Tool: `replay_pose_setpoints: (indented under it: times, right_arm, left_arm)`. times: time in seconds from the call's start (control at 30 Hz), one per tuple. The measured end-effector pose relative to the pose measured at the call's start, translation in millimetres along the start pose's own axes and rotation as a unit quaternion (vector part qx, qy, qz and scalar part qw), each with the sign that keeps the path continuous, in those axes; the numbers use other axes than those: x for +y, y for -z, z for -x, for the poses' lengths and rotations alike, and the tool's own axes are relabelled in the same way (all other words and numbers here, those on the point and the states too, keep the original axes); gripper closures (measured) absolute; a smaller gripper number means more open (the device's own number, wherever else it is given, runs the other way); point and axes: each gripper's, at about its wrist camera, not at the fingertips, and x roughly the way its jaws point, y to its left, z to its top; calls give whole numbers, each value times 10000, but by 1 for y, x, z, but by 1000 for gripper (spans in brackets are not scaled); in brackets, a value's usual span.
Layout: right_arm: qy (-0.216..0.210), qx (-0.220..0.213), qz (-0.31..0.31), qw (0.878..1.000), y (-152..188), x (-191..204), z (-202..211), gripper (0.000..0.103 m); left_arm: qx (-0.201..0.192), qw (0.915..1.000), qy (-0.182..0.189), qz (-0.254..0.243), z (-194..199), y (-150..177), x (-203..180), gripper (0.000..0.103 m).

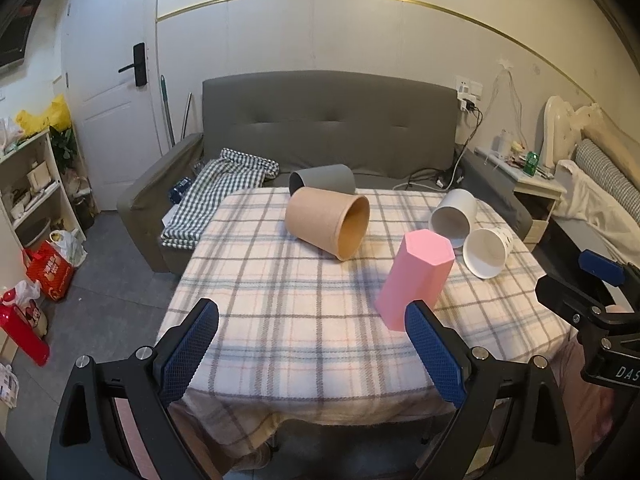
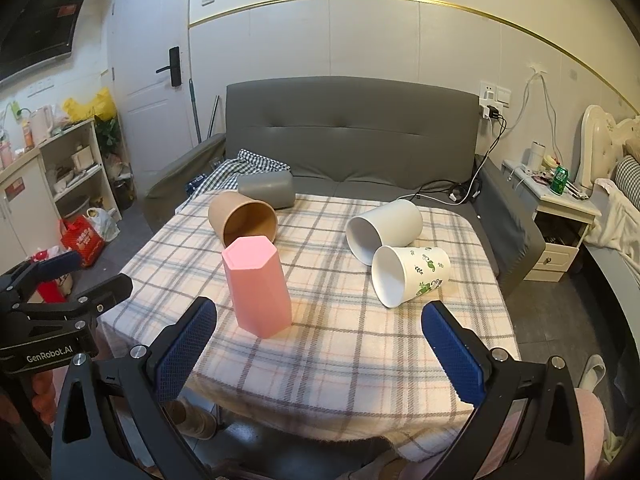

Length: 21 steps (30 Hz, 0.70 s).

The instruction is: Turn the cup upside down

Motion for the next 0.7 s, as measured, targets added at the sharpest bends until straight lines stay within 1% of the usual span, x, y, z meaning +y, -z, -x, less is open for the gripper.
replay_pose_setpoints:
  times: [0.3,0.7]
  right_arm:
    - [6,53,28,10000,0,3,1,0]
    - [2,78,30,10000,0,5,1,0]
  left_arm:
    - [-39,10000,-41,16,2,-1,4,6]
    - [-10,9999,93,49,1,0,3,6]
